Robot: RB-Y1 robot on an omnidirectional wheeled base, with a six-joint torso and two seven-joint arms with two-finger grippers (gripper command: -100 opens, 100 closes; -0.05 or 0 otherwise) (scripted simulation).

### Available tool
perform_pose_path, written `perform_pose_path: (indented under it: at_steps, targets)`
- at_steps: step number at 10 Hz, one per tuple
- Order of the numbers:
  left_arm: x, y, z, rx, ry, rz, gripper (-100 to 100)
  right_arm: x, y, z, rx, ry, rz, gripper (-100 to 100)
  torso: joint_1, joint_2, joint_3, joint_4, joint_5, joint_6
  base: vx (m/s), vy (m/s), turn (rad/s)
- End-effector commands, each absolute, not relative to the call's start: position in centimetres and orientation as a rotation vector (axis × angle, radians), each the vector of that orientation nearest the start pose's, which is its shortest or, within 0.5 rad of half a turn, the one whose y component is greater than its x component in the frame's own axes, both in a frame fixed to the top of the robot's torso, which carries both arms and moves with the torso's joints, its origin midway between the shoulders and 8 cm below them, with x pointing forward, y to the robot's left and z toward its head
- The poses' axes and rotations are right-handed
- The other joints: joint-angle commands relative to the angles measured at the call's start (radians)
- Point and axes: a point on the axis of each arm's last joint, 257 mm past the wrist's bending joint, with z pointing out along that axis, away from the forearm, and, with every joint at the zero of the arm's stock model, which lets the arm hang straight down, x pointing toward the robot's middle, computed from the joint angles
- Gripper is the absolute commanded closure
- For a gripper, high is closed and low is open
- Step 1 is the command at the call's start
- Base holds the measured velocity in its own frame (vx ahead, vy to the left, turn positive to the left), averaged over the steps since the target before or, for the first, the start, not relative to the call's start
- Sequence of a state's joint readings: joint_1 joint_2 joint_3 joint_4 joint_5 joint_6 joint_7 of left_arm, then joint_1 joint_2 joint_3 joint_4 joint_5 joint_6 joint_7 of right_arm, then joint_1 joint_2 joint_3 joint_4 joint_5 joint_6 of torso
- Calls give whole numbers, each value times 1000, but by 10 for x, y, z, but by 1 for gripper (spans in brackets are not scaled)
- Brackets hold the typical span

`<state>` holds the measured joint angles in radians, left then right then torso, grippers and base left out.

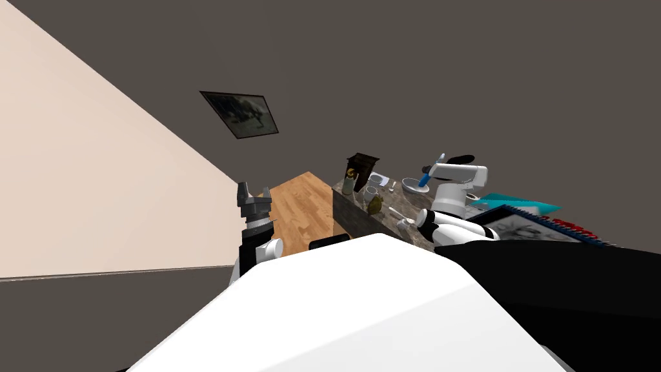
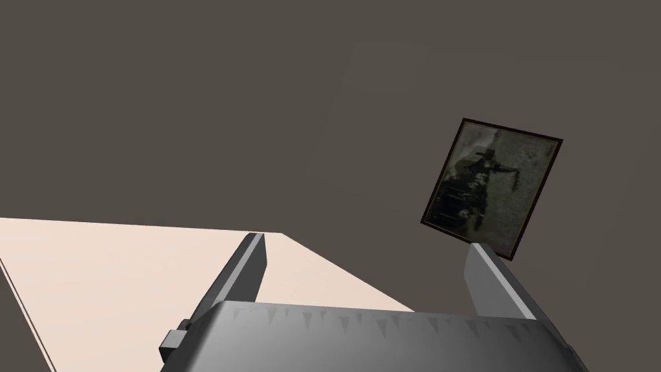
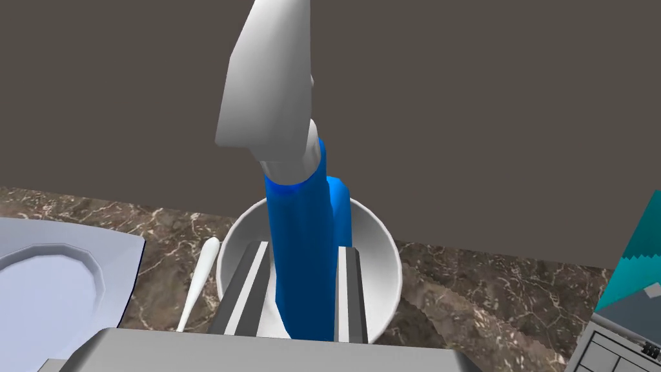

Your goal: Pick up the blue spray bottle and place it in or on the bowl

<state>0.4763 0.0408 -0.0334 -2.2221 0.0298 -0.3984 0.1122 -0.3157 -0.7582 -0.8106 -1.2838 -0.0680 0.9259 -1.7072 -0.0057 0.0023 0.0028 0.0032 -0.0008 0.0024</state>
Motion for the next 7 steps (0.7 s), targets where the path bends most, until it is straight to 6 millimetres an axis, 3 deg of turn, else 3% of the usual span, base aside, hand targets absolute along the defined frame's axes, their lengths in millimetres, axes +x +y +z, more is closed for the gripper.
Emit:
perform_pose_path:
  at_steps: [1, 3, 4, 5, 7]
  targets:
    - [374, 270, -15, -814, 693, -1429, 0, 375, -803, -105, 2024, -1048, 1236, 100, 0, 0, 0, 0, 0, 0, -20, -77, 192]
    - [374, 270, -15, -814, 693, -1429, 0, 357, -818, -107, 2009, -1127, 1206, 100, 1, -1, 0, 0, 0, 0, -13, -79, 224]
    - [374, 270, -15, -814, 693, -1429, 0, 364, -814, -107, 2015, -1097, 1215, 100, -1, -1, -1, 0, 0, -1, -5, -56, 66]
    - [374, 270, -15, -814, 693, -1429, 0, 363, -815, -106, 2014, -1103, 1215, -100, 2, -1, -1, 0, 0, 1, 1, -10, -6]
    - [374, 270, -15, -814, 693, -1429, 0, 363, -815, -106, 2014, -1103, 1215, -100, 5, -1, 0, 0, 1, 1, 0, 0, 0]
